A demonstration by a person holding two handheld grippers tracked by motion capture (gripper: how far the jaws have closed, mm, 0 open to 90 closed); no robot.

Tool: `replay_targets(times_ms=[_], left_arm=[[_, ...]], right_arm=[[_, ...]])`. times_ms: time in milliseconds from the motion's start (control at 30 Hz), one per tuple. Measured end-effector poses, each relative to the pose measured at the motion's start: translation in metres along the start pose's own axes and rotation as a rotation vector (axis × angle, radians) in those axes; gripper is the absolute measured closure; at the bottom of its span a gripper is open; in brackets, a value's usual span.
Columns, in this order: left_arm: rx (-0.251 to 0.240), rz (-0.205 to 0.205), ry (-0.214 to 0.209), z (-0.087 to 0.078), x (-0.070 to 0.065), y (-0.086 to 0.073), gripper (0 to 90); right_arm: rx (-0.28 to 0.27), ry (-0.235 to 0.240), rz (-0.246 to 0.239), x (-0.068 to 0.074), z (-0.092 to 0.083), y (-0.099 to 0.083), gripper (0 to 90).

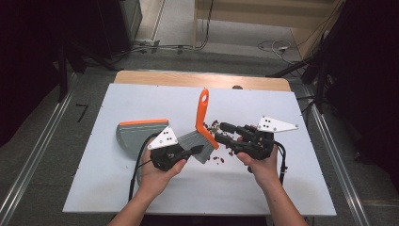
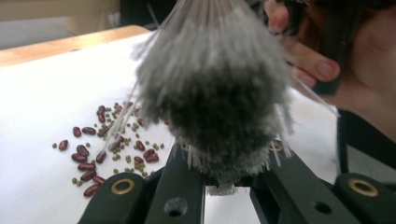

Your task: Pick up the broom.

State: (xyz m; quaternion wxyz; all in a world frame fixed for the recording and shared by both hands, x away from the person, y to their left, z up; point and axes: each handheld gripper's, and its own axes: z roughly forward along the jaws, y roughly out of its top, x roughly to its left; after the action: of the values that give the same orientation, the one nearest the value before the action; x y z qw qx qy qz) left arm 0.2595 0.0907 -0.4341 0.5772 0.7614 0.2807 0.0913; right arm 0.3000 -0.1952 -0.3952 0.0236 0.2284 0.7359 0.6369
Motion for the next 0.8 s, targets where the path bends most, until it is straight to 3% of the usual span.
replay_targets(times_ms=[33,67,133,200,300,467,600,800], left_arm=[[0.0,0.0,0.0,0.0,0.0,0.0,85.7],[0.008,0.024,-0.048,-0.002,0.001,0.0,85.7],[0.024,0.047,-0.08,-0.003,0.001,0.001,85.7],[0.03,0.064,-0.098,-0.003,0.0,0.001,85.7],[0.031,0.069,-0.134,-0.003,0.001,0.001,85.7],[0.039,0.089,-0.186,0.0,-0.002,-0.001,85.7],[0.051,0.101,-0.226,0.003,-0.003,-0.002,85.6],[0.056,0.094,-0.271,0.005,-0.001,-0.004,85.5]], right_arm=[[0.007,0.01,0.001,-0.002,0.001,0.0,49.8],[0.02,0.023,0.003,-0.003,0.002,-0.001,54.1],[0.019,0.047,-0.055,-0.005,0.007,-0.004,55.7],[0.039,0.079,-0.076,-0.003,0.01,-0.006,52.8],[0.081,0.117,-0.059,0.001,0.013,-0.006,49.8],[0.094,0.169,-0.037,0.002,0.018,-0.011,54.3],[0.112,0.22,-0.049,0.004,0.021,-0.013,59.0],[0.127,0.255,-0.044,0.003,0.025,-0.017,64.9]])
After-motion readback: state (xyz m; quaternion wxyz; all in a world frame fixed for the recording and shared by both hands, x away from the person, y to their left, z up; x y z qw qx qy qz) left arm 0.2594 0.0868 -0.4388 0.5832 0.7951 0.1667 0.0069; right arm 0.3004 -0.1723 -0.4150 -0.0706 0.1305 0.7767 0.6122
